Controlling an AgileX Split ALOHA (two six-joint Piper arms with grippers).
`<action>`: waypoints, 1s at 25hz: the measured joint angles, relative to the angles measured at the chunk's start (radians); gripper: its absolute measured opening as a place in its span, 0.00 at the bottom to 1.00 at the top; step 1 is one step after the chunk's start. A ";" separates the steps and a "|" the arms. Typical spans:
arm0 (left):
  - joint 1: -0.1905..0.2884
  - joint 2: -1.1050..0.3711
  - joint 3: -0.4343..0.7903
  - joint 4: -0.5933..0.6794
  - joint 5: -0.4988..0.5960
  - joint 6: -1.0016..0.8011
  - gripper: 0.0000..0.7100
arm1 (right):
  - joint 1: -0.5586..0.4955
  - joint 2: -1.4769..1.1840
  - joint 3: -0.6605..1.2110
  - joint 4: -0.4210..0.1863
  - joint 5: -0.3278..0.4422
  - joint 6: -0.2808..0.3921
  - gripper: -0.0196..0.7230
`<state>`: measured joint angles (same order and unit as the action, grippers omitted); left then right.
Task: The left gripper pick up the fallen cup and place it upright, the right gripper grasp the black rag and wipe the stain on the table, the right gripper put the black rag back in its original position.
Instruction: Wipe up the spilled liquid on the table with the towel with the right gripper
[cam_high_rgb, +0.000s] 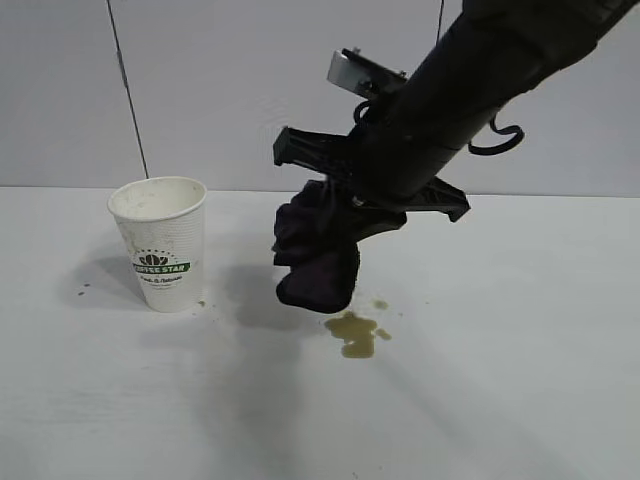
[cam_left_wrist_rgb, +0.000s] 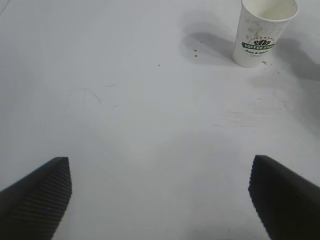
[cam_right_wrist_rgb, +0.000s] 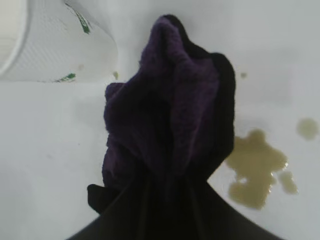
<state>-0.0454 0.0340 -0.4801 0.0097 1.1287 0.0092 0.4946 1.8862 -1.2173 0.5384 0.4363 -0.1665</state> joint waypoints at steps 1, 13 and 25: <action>0.000 0.000 0.000 0.000 0.000 0.000 0.98 | 0.009 0.014 0.000 0.000 -0.015 0.006 0.15; 0.000 0.000 0.000 0.000 0.000 0.000 0.98 | 0.016 0.155 0.000 -0.061 -0.060 0.013 0.15; 0.000 0.000 0.000 0.000 0.000 0.000 0.98 | -0.150 0.152 -0.007 -0.352 0.113 0.174 0.15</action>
<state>-0.0454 0.0340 -0.4801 0.0097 1.1287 0.0092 0.3447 2.0379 -1.2243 0.1859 0.5496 0.0072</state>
